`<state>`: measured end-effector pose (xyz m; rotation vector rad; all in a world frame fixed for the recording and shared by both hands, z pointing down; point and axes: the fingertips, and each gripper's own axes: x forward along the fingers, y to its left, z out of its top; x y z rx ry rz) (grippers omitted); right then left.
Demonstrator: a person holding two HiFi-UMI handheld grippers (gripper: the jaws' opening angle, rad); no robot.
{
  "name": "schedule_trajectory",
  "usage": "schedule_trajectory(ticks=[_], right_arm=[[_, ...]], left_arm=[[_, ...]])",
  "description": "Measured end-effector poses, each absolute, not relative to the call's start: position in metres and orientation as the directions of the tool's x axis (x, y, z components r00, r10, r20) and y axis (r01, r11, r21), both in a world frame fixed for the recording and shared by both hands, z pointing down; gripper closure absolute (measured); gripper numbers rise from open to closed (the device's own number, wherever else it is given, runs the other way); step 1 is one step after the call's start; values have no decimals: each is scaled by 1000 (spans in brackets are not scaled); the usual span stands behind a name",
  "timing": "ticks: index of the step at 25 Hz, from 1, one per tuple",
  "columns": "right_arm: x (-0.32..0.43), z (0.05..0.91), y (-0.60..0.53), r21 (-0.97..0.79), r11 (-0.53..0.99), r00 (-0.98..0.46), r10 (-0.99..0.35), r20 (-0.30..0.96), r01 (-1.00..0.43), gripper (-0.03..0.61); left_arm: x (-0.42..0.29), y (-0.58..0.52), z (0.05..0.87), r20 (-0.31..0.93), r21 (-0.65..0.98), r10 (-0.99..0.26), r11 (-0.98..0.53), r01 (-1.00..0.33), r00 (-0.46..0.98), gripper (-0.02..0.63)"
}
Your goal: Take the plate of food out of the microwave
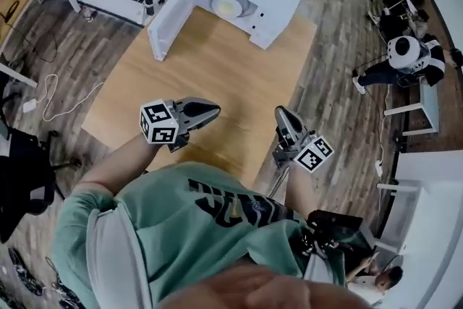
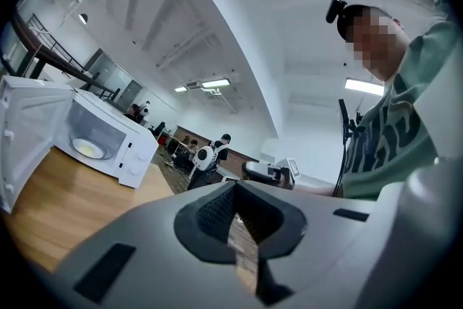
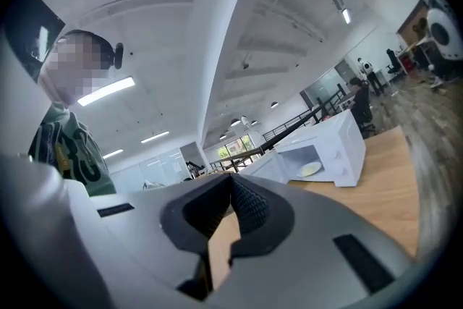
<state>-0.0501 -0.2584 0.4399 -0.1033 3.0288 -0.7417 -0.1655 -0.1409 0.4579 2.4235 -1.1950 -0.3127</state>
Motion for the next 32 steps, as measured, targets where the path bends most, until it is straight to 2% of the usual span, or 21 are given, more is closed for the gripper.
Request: schedule_trajectory(ticks=[5,10,23,32], right_arm=[[-49,485,-251,-561,825,-998,-54,36,-65,571],[-69,506,-271,-603,795,-997,-70,14,-64,571],[-206,530,-346,-633,773,-999,-24,32,-39,570],[-274,589,-404,-715,696,-998,-30,49,-56,569]], left_arm=[[-172,-147,455,5,468,-810,-516,-717,586,609],[-188,-145,466,59,469,-828,-470,-748,558,610],[-267,-186,529,80,460,-882,-380,-803,464,610],[-299,-251,587,54,469,-914,-331,-818,401,611]])
